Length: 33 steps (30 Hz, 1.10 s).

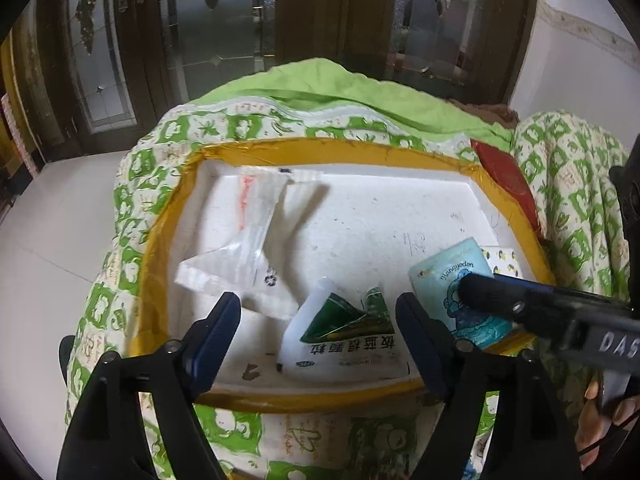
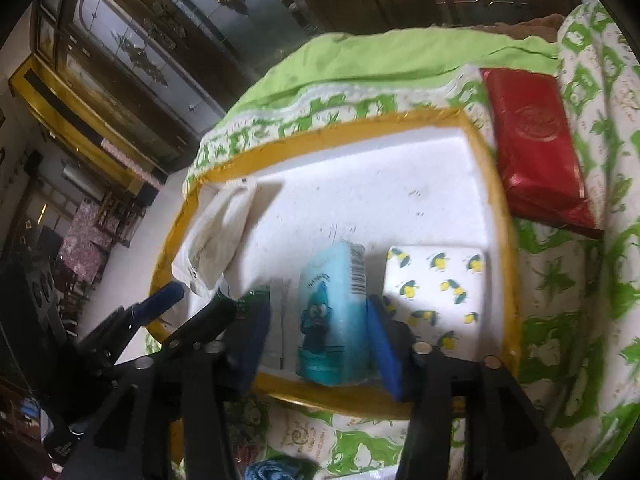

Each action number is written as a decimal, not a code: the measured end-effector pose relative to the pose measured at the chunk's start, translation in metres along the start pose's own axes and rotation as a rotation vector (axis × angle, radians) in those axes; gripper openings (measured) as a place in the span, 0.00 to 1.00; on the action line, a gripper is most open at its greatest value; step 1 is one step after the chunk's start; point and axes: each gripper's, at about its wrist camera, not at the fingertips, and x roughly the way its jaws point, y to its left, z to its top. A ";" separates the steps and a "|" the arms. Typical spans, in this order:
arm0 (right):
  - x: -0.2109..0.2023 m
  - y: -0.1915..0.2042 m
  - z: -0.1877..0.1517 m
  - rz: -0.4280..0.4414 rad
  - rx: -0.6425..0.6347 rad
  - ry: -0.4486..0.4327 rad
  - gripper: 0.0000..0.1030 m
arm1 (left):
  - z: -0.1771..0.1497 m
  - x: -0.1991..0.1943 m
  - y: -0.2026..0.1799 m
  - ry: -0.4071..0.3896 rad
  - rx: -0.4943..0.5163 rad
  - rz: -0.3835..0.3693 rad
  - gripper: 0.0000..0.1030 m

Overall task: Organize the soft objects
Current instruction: 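Carry sachet and blue pack into the tray and open both grippers, then withdraw both grippers from the tray toward the remaining items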

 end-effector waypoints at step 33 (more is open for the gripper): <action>-0.107 -0.007 -0.097 0.087 0.032 -0.051 0.89 | -0.131 -0.138 0.069 -0.111 -0.268 -0.019 0.83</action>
